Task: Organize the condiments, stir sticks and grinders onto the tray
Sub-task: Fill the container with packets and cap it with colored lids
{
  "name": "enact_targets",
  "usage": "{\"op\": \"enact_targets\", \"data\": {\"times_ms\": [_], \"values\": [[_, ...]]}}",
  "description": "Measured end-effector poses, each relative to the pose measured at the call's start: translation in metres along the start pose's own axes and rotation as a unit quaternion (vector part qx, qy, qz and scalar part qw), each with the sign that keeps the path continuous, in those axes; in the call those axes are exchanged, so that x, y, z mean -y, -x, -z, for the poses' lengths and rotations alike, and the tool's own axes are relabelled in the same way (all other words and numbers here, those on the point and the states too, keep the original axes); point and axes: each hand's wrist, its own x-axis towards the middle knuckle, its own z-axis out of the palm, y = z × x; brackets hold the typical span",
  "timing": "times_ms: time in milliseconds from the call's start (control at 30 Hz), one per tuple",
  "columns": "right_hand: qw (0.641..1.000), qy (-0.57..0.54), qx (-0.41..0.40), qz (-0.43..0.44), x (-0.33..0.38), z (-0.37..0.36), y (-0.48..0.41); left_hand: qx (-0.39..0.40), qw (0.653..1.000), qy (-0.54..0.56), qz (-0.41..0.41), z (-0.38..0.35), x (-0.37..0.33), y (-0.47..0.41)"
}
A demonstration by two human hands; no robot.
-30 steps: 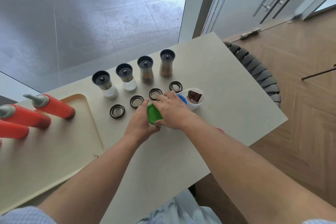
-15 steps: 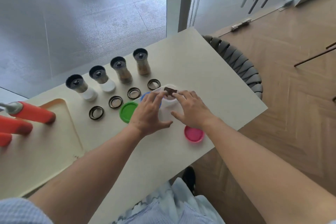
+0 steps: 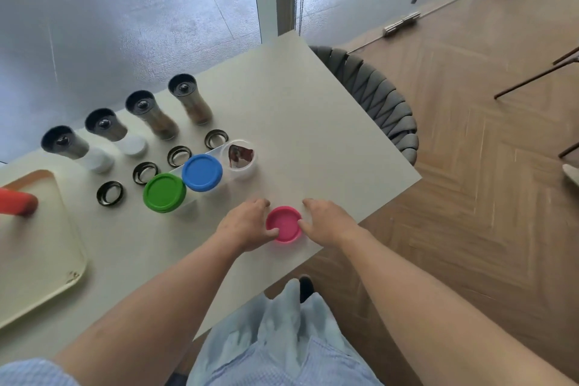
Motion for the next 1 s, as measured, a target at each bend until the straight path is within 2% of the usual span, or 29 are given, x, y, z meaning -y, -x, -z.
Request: {"op": "enact_targets", "data": {"times_ms": [233, 600, 833, 1000], "values": [[0.996, -0.087, -0.001, 0.002, 0.017, -0.010, -0.002, -0.003, 0.993, 0.089, 0.079, -0.009, -0.015, -0.001], [0.981, -0.163, -0.105, 0.032, 0.043, 0.053, -0.031, -0.140, 0.974, 0.159, 0.085, 0.058, -0.029, -0.016], [0.959, -0.209, -0.170, 0.090, 0.068, 0.094, -0.055, -0.227, 0.942, 0.224, 0.110, 0.111, -0.031, -0.021], [0.942, -0.241, -0.195, 0.125, 0.082, 0.104, -0.064, -0.266, 0.908, 0.301, 0.125, 0.124, -0.025, -0.023]]}}
